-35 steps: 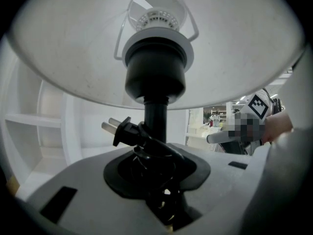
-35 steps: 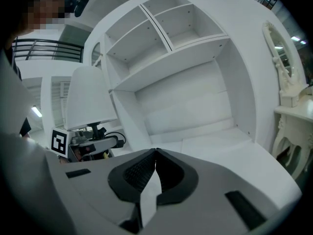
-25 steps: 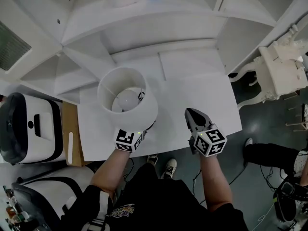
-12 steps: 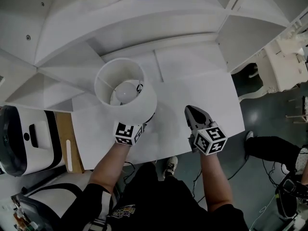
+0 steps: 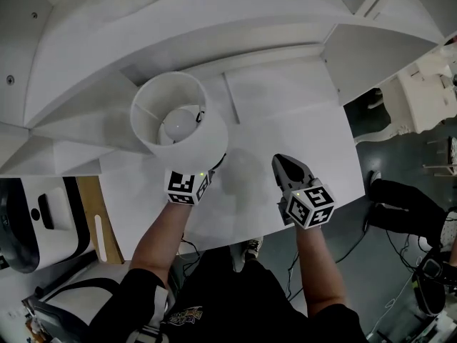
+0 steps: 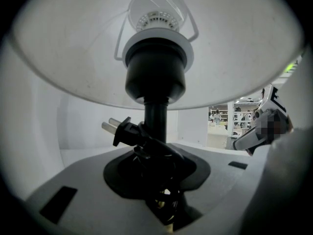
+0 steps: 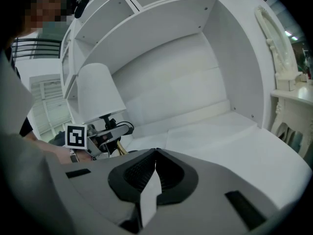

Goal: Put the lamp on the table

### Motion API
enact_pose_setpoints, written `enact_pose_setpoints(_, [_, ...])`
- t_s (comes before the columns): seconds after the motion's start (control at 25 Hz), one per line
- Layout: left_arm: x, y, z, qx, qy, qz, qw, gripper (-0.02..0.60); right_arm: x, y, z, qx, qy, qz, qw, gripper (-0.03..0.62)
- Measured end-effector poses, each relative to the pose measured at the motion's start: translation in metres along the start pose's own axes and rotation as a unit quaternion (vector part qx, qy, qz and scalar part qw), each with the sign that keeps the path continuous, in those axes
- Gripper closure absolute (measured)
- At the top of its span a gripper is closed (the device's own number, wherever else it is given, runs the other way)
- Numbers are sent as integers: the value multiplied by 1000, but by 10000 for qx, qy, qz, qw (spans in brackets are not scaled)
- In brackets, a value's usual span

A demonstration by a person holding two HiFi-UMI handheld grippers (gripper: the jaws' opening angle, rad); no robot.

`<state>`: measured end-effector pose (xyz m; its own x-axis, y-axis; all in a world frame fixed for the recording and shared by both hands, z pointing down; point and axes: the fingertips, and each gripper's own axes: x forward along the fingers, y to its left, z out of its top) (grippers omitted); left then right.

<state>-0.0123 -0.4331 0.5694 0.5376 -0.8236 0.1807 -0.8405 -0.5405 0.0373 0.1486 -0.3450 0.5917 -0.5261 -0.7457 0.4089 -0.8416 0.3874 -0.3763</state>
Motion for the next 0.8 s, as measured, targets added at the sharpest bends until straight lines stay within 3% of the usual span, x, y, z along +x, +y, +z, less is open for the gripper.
enact_pose_setpoints(0.8, [36,33,-8,10,-208,125,9997,457,24,-12,-17,188,115,-189,9996,568])
